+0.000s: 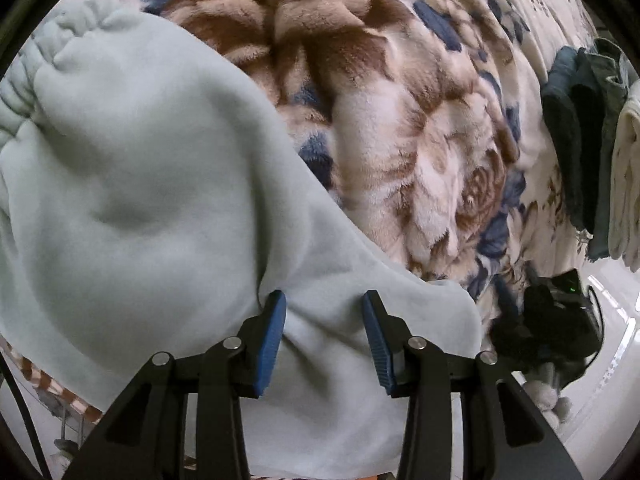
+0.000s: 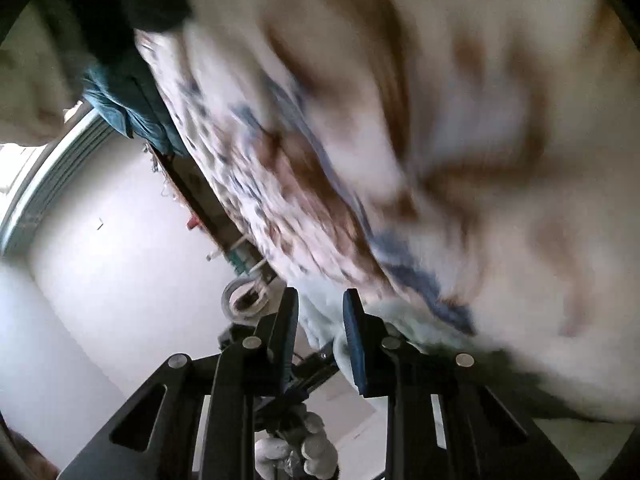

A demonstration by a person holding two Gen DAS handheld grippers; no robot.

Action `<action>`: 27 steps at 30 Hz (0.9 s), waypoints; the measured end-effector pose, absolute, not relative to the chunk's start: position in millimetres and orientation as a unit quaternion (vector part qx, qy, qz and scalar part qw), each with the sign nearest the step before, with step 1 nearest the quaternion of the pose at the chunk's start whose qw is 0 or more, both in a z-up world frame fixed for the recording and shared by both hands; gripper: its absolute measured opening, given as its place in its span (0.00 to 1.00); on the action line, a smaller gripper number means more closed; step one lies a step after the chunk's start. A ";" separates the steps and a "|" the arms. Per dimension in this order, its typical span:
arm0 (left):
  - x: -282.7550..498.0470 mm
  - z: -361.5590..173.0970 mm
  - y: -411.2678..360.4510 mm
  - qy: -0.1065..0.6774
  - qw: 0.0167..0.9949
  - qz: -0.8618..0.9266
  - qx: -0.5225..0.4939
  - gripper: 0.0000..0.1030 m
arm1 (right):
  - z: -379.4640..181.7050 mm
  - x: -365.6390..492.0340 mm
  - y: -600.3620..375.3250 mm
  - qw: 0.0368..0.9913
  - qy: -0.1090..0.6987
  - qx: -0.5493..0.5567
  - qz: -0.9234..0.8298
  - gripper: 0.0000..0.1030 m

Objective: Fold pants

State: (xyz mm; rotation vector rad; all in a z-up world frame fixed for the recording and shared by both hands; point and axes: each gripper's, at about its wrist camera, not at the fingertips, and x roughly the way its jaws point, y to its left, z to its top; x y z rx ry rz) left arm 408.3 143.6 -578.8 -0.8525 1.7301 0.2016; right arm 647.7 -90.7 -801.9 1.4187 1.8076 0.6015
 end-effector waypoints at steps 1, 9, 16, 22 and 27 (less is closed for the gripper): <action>407.6 -577.8 144.5 0.734 0.565 0.086 -0.367 0.36 | -795.5 654.7 -93.4 0.386 0.709 0.542 0.236 0.26; 412.0 -557.8 141.2 0.732 0.583 0.074 -0.345 0.36 | -771.9 650.8 -41.3 0.416 0.828 0.200 0.319 0.43; 411.9 -563.8 139.1 0.732 0.578 0.077 -0.353 0.36 | -746.9 615.1 -76.5 0.482 0.813 0.181 0.271 0.07; 405.8 -564.4 147.6 0.727 0.577 0.088 -0.362 0.36 | -755.8 624.8 -118.7 0.491 0.804 0.258 0.214 0.02; 404.8 -551.6 147.6 0.723 0.593 0.081 -0.345 0.38 | -728.4 638.4 -95.5 0.444 0.776 0.330 0.303 0.79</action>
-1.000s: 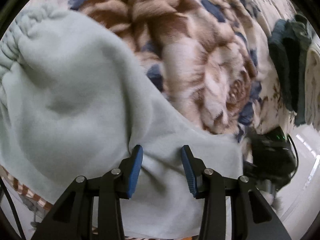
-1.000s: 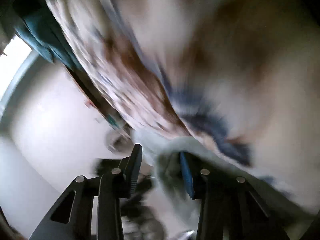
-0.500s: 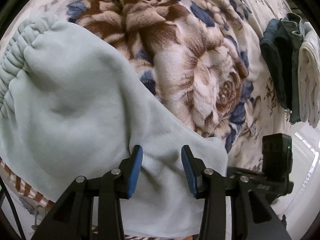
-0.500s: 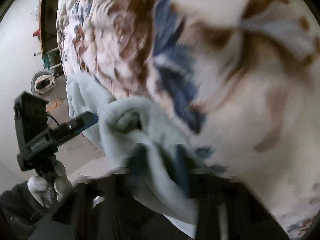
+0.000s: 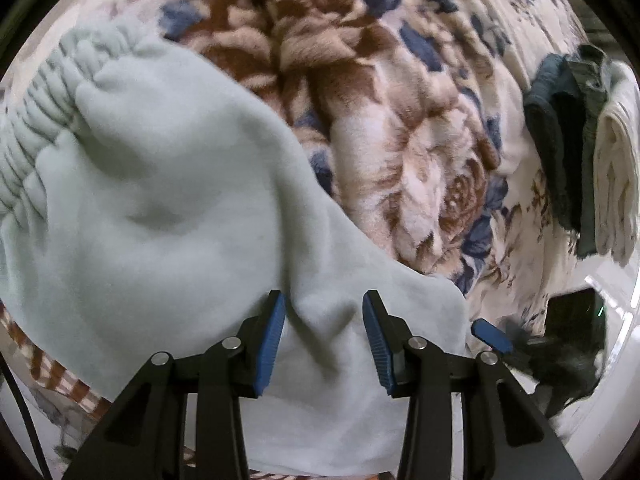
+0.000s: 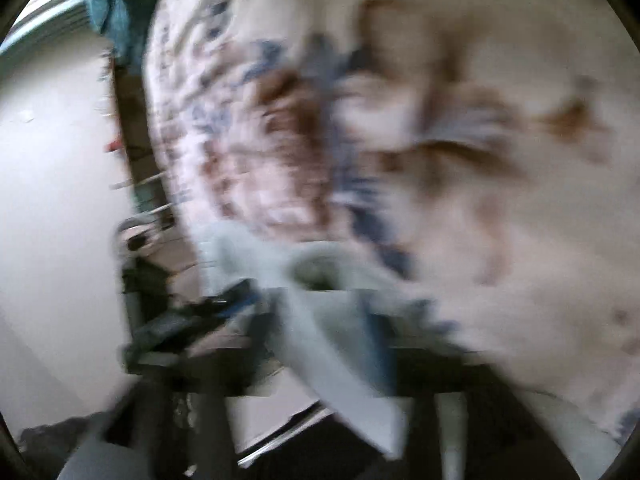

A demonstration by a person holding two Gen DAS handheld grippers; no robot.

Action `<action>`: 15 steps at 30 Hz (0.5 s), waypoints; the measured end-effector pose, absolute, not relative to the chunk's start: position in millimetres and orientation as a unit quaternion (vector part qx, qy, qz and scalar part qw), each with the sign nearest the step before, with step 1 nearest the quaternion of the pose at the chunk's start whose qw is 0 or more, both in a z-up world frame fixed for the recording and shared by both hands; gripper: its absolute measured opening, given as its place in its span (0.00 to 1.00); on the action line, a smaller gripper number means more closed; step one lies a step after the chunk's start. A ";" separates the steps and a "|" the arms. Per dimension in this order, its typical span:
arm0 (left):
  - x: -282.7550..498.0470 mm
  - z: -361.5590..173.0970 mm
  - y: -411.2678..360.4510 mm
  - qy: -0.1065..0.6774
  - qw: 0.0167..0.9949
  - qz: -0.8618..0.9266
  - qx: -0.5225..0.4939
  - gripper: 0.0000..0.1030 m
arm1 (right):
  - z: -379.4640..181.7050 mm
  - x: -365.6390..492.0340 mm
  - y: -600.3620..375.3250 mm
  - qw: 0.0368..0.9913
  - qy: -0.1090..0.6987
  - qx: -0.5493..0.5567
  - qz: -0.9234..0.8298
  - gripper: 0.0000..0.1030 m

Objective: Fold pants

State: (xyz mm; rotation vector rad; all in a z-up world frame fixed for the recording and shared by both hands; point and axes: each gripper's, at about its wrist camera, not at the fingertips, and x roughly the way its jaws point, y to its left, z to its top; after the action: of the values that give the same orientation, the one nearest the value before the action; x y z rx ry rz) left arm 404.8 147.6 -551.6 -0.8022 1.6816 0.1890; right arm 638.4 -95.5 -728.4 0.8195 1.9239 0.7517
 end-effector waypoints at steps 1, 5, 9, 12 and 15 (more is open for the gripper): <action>407.1 -547.1 144.5 0.724 0.605 0.080 -0.321 0.43 | -735.8 640.2 -83.5 0.422 0.780 0.337 0.317 0.79; 418.6 -530.7 130.1 0.718 0.663 0.080 -0.195 0.53 | -787.6 635.2 -31.0 0.338 0.813 0.348 0.322 0.79; 430.3 -528.5 113.1 0.704 0.702 0.068 -0.079 0.57 | -810.8 624.0 -3.2 0.277 0.810 0.382 0.348 0.76; 433.8 -536.7 114.6 0.704 0.704 0.065 -0.066 0.58 | -824.0 626.1 -0.9 0.281 0.802 0.407 0.334 0.76; 430.8 -543.1 126.0 0.706 0.699 0.076 -0.084 0.67 | -825.3 619.0 4.6 0.300 0.800 0.406 0.325 0.76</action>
State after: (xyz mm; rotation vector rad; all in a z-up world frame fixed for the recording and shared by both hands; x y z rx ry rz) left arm 430.8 126.0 -543.1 -0.1862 1.5741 0.1686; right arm 619.0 4.6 -825.3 1.0770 2.1240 0.8616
